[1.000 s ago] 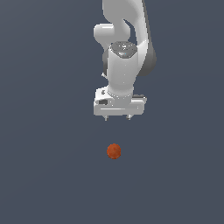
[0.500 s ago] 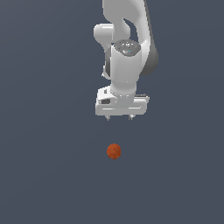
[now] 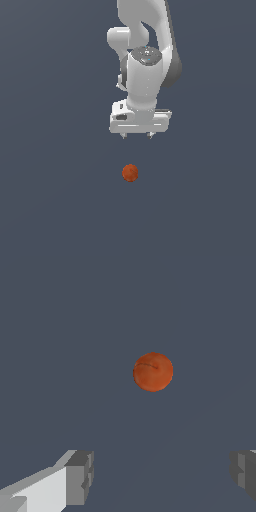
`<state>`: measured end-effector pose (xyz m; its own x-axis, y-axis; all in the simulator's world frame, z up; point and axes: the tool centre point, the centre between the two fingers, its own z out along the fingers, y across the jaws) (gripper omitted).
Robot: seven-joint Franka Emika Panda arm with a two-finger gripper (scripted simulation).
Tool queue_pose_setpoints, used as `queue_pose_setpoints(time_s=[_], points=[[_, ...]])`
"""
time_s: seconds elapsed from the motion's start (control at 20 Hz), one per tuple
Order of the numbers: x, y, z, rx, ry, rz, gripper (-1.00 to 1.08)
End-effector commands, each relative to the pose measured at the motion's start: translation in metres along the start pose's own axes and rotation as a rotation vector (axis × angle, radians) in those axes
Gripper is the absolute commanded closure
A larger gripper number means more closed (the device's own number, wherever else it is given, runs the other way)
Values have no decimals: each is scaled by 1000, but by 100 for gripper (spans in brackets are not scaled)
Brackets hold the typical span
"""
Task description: Pick up the object and move it to a goal position.
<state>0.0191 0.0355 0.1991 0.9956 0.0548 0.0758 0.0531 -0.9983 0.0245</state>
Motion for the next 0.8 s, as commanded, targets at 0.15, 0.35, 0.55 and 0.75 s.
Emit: queue_pose_setpoints(time_s=[0.15, 0.35, 0.55, 0.75], points=[[10, 3, 10, 2, -9, 19, -92], [22, 6, 23, 4, -19, 43, -92], [37, 11, 41, 7, -33, 75, -92], [51, 17, 64, 11, -49, 111, -92]])
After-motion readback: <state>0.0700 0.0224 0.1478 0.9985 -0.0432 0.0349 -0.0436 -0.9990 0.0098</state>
